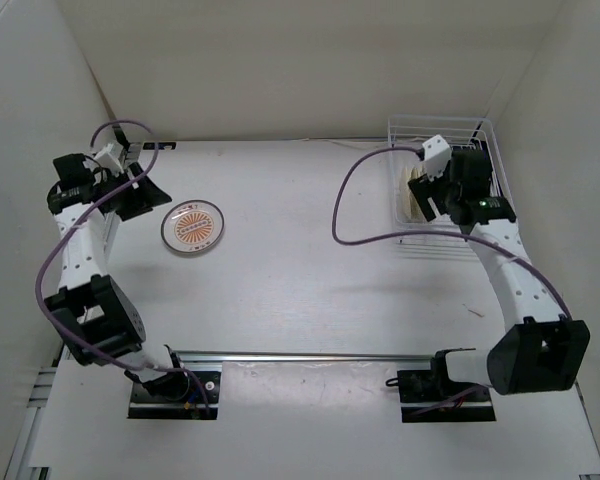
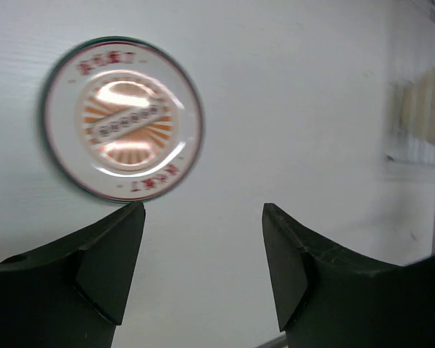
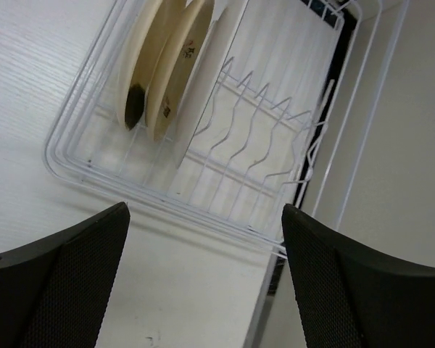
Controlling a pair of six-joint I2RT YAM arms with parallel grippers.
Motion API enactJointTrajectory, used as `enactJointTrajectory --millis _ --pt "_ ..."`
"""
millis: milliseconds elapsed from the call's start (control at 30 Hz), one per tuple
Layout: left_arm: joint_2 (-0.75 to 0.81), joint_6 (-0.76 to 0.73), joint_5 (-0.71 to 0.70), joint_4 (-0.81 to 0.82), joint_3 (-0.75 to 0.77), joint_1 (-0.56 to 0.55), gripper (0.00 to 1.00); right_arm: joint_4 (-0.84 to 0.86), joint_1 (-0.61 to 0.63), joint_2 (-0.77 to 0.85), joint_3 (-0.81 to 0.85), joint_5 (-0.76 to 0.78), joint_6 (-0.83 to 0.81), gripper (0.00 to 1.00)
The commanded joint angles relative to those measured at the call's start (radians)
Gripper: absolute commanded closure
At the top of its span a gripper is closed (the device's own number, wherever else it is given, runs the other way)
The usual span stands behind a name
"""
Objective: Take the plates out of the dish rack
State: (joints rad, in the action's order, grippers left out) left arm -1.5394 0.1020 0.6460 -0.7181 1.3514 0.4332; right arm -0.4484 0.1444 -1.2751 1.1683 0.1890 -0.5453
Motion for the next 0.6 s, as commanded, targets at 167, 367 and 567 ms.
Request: enactJointTrajectory --millis 167,367,567 --pt "0.079 -0.274 0.254 -0.289 0.11 -0.16 0.18 -0.104 -0.215 -0.187 0.292 -0.526 0.349 0.12" --pt "0.079 -0.328 0.221 -0.333 0.149 -0.231 0.17 -0.113 -0.275 -0.306 0.324 -0.761 0.466 0.15" --pt "0.088 -0.328 0.23 -0.333 0.149 -0.231 0.17 -0.081 -0.275 -0.357 0.333 -0.734 0.475 0.21"
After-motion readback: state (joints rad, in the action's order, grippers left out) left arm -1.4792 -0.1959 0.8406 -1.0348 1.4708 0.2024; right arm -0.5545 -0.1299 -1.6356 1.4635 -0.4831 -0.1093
